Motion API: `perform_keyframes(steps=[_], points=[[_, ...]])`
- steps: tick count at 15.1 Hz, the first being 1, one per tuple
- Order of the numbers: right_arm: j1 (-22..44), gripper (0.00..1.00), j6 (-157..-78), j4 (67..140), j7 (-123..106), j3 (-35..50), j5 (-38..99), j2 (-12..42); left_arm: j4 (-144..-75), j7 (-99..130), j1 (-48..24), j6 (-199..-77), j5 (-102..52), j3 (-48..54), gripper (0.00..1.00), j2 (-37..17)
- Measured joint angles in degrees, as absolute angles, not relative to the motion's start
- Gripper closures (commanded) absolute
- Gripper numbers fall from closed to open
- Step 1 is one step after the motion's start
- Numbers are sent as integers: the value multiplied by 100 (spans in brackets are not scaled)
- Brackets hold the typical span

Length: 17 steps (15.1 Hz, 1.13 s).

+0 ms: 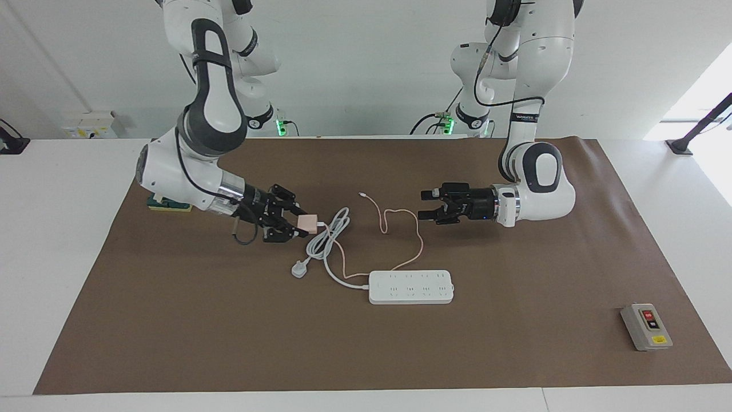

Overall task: Plug charger into power strip
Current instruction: 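Carry the pink charger toward the left gripper above the power strip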

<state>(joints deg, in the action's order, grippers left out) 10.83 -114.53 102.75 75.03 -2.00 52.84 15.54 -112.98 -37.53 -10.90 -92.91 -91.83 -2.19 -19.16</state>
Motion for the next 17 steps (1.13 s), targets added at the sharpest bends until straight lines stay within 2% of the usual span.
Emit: perform_keyframes(steps=[4,10,17], points=[[1983,100,-12243,10273,8043,-194,5573,1556,-11297,-3753,-1090,-9222,-9341,-222,0,-1993],[2905,100,-13065,10184,8580,-193,5739,1686,-11315,-3753,-1090,-9232,-9345,-233,0,-2017],[3136,100,-13191,10003,8652,-195,5838,1885,-11336,-3754,-1094,-9299,-9345,-234,0,-2035]])
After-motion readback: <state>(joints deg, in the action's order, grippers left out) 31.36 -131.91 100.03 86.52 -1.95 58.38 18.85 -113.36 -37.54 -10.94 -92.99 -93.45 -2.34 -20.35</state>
